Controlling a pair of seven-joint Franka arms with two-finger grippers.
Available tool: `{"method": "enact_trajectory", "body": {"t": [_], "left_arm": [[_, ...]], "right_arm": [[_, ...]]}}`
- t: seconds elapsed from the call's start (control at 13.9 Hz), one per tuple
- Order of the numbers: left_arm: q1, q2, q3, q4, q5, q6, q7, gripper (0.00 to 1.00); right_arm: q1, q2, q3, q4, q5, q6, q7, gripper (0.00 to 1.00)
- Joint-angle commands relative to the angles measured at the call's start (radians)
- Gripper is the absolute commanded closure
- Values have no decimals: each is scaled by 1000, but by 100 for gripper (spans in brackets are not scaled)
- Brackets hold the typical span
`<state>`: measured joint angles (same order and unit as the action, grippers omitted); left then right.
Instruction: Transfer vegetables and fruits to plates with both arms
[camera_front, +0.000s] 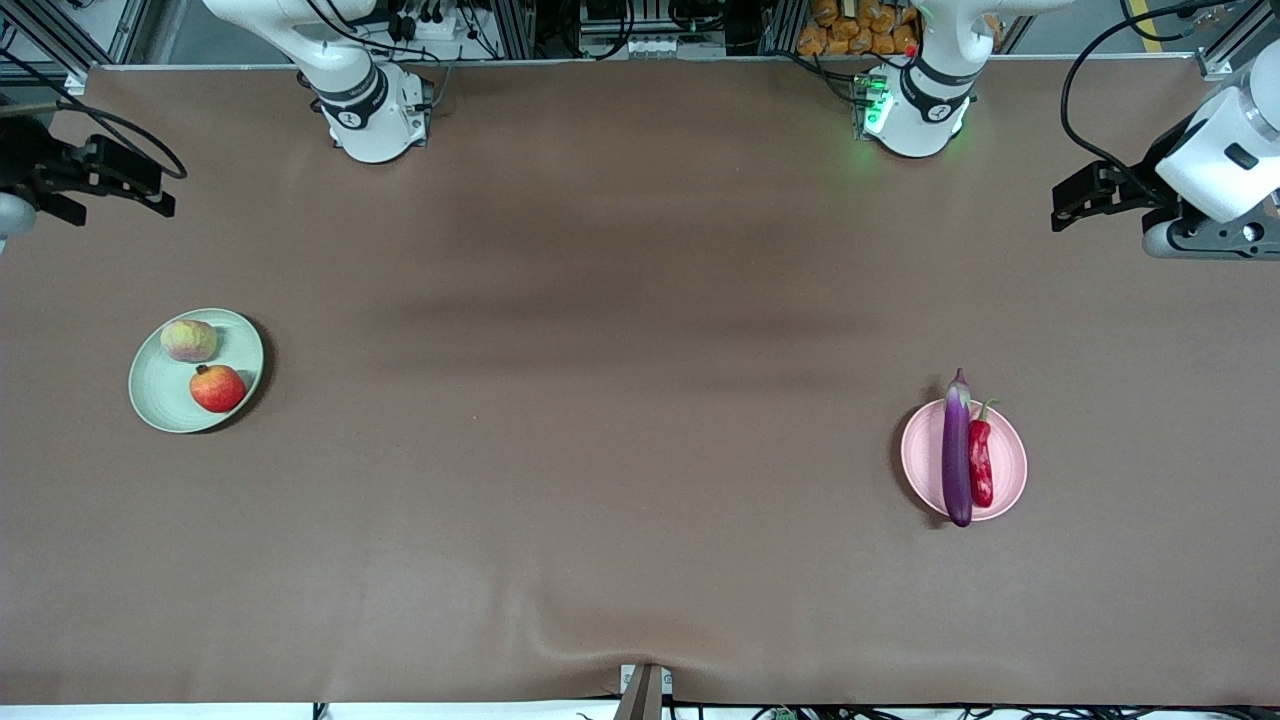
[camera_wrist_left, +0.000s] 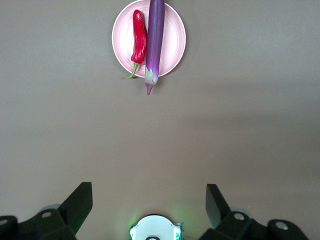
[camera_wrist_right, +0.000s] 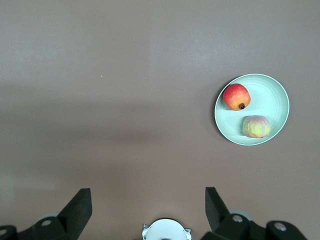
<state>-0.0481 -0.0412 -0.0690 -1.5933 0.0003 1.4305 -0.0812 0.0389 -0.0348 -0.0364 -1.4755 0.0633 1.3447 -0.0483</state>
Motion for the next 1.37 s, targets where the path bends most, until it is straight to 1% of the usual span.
{"method": "enact_trajectory", "body": {"t": [0.0, 0.07, 0.14, 0.29, 0.87, 1.3], "left_arm": [[2, 26, -12, 32, -3, 25, -26, 0], [-4, 36, -14, 38, -2, 31, -25, 0], [-12, 41, -17, 61, 1, 31, -23, 0], [-10, 50, -21, 87, 1, 31, -22, 0], [4, 7, -21, 69, 1, 51, -15, 0], [8, 7, -21, 64, 0, 53, -14, 0]], "right_arm": [[-25, -7, 10, 41, -20, 7, 4, 0], [-19, -4, 13, 56, -49, -1, 1, 0], [-25, -2, 13, 61, -59, -1, -2, 0], [-21, -7, 12, 57, -57, -1, -42, 0], [-21, -8, 12, 52, -43, 1, -42, 0], [-22, -8, 12, 49, -42, -1, -42, 0]]}}
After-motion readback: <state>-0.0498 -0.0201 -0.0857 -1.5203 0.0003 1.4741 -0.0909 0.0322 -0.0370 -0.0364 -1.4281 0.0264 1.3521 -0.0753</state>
